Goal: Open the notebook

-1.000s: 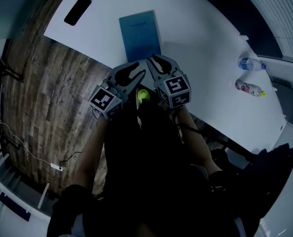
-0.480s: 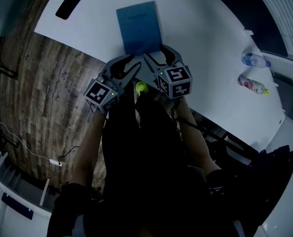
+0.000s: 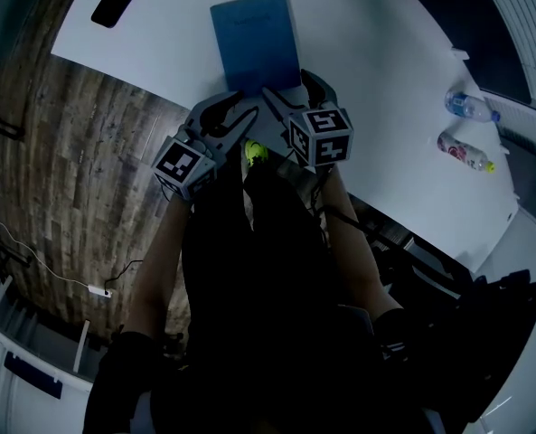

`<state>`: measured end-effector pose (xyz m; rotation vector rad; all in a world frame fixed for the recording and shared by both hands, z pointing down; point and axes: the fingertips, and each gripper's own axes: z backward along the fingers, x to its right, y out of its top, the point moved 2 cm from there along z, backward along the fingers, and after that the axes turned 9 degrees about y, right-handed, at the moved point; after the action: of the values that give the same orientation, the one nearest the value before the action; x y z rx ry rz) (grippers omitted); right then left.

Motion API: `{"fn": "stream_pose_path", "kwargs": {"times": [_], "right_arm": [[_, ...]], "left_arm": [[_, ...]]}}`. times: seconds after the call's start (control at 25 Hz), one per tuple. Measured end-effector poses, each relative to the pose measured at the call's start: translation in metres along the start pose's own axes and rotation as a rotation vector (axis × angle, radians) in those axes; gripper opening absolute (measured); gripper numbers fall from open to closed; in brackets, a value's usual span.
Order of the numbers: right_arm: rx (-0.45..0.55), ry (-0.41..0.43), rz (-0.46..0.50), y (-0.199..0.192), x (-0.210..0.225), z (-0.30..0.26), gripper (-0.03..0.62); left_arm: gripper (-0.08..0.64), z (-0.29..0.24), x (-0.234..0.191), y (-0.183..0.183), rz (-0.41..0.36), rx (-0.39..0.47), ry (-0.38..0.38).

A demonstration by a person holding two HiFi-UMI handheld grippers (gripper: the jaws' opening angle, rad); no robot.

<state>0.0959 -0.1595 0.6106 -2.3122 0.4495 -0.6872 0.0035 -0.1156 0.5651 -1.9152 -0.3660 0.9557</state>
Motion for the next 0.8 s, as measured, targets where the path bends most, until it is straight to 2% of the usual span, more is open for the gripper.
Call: {"fn": "stream_pose_path", "kwargs": {"times": [0.48, 0.56, 0.6, 0.8], "right_arm": [[-0.054, -0.041, -0.101, -0.015, 0.019, -0.015, 0.351], [-0.064, -0.045, -0.101, -0.017, 0.020, -0.017, 0.337], [-0.070, -0.044, -0.099, -0.018, 0.021, -0.017, 0.309], [-0.087, -0.038, -0.099, -0.019, 0.022, -0.017, 0.291]], "left_arm": [[0.150, -0.003, -0.012, -0.009, 0.029, -0.007, 0.014], [0.150, -0.002, -0.014, -0.010, 0.031, -0.004, 0.014], [0.150, -0.002, -0.014, -0.009, 0.032, -0.007, 0.014], [0.150, 0.000, -0.017, -0.008, 0.035, -0.002, 0.019]]}}
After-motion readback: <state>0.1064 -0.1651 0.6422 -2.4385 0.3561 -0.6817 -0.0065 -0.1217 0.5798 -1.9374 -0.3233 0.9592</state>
